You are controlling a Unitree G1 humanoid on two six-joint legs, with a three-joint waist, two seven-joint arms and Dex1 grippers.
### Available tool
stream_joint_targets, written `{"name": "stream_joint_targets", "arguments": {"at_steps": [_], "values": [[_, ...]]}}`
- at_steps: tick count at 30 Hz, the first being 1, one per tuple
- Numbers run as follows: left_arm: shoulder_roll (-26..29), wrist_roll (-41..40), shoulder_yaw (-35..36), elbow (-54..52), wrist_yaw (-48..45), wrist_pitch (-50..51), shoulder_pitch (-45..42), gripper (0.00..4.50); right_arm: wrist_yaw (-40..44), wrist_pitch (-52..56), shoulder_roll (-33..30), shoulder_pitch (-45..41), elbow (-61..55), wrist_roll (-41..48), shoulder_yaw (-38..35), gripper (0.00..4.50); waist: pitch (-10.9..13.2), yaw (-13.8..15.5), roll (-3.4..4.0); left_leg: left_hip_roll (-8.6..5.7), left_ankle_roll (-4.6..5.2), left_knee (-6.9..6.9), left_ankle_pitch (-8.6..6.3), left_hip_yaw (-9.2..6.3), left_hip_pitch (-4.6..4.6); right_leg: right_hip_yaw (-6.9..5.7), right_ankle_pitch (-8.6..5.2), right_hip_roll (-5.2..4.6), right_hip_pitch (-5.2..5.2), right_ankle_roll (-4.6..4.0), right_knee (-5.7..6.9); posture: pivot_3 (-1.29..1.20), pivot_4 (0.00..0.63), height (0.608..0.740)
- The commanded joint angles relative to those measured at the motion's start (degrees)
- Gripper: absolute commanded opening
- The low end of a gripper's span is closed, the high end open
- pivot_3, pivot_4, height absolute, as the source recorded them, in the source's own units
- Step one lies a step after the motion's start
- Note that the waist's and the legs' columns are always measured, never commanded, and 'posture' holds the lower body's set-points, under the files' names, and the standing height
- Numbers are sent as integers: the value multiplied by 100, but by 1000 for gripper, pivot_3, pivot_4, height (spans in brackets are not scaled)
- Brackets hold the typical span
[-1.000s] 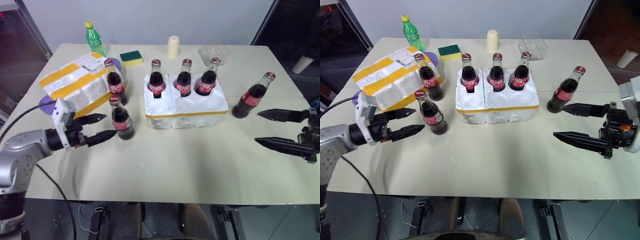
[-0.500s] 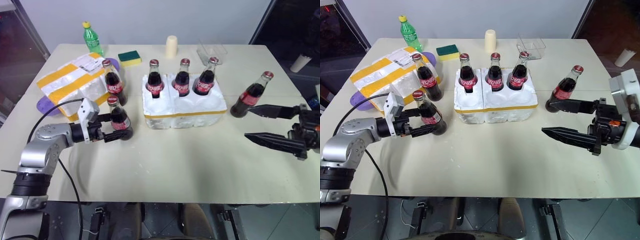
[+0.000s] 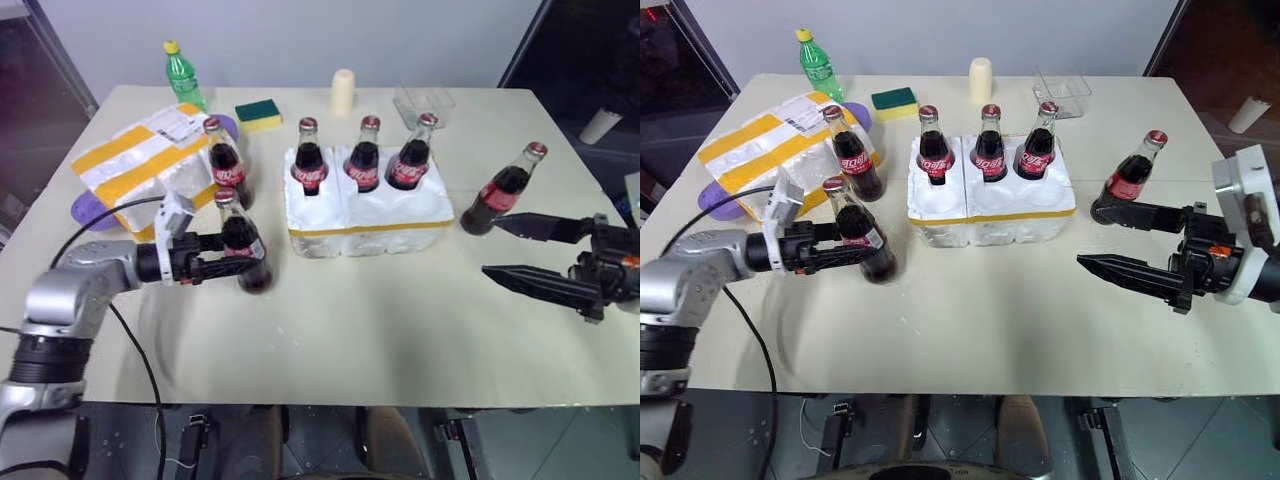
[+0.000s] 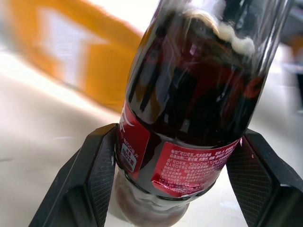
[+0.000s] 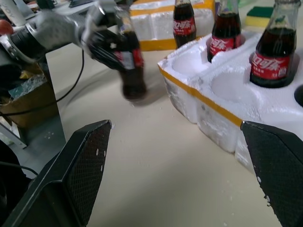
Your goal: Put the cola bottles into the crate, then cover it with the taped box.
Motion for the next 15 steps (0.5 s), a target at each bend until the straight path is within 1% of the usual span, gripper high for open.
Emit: {"name": "stream_joint_targets", "arguments": {"at_steps": [1,4,5,6,8,9,13,15], "values": [[-11,-844,393,-381,-180,528,-852,2772,-99,-70,35,-2,-91,58,-253,4500,0,29,0,0,0,8,0,-2,-1,-1,-1,0,4,0,2,0,150,739],[-615,-963,270,-141,222,679,-1687,2772,-230,-63,99,21,-138,129,-286,4500,0,75,0,-3,1,31,0,-10,-4,-7,-2,0,17,-1,2,0,150,739],[-867,-911,234,-6,382,629,-1939,2772,-283,-61,124,25,-162,148,-287,4500,0,85,0,-3,3,40,-2,-10,-8,-7,0,0,18,2,1,0,150,739],[-1242,-756,174,212,643,458,-2253,2772,-320,-68,152,57,-191,147,-303,4500,0,96,0,-4,5,45,-3,-9,-8,-6,1,0,23,5,1,0,150,739],[-1893,-315,-3,713,1076,23,-2769,2772,-408,-84,216,106,-263,139,-316,4500,0,106,-1,-5,5,49,-3,-10,-9,-6,4,0,22,9,2,0,150,739],[-2133,-116,-98,952,1194,-174,-2948,2772,-463,-86,251,123,-297,154,-325,4500,0,126,-1,-5,5,50,-3,-12,-10,-7,8,0,22,16,2,0,150,739],[-2815,1131,-841,1901,1212,-1536,-3315,2772,-690,-59,395,236,-432,275,-478,4500,-1,126,-1,-11,7,55,-4,-18,-30,-9,14,2,14,27,-7,0,150,739],[-3060,1528,-1051,2349,1143,-2082,-3418,2772,-794,-44,435,340,-510,335,-571,4500,0,115,0,-11,17,54,-10,-17,-32,-8,16,2,10,30,-9,0,150,739]]}}
